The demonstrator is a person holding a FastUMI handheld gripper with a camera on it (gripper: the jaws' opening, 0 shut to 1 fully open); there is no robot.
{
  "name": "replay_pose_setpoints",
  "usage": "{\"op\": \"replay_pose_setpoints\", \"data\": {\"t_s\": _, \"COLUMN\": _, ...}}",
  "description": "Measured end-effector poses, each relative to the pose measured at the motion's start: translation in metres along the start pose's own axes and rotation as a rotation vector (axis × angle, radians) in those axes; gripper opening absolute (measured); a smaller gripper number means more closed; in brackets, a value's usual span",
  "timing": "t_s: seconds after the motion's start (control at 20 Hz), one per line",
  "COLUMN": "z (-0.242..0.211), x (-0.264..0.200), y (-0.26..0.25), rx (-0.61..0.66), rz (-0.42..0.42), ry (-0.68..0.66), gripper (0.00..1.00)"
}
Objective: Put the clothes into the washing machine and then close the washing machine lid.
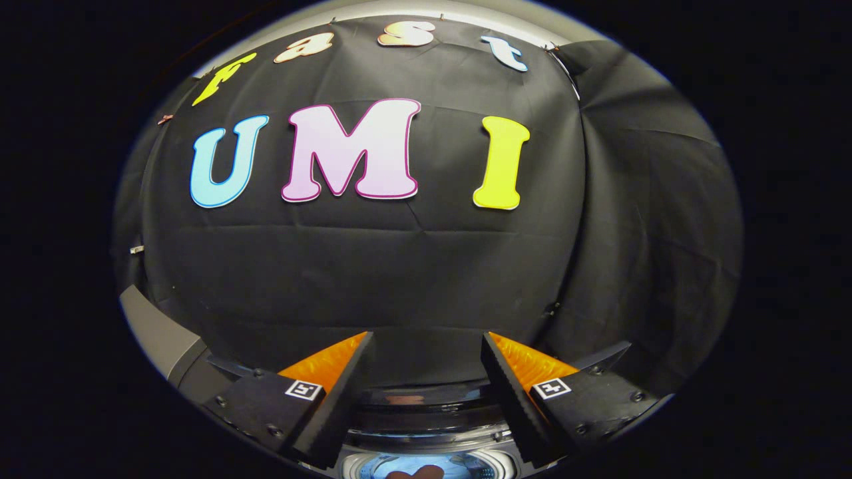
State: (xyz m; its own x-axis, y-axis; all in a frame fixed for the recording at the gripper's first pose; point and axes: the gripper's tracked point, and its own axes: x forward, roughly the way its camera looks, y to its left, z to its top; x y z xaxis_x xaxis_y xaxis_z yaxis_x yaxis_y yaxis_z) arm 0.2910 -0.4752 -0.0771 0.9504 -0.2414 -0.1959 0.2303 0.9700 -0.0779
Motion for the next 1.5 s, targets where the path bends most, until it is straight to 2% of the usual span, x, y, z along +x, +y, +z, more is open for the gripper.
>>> {"op": "replay_pose_setpoints", "data": {"t_s": 1.2, "z": 0.0044, "x": -0.0012, "y": -0.0005, "rx": 0.033, "rz": 0.005, "ry": -0.166, "gripper": 0.99}}
{"op": "replay_pose_setpoints", "data": {"t_s": 1.5, "z": 0.0024, "x": -0.0053, "y": -0.0039, "rx": 0.043, "rz": -0.019, "ry": -0.193, "gripper": 0.99}}
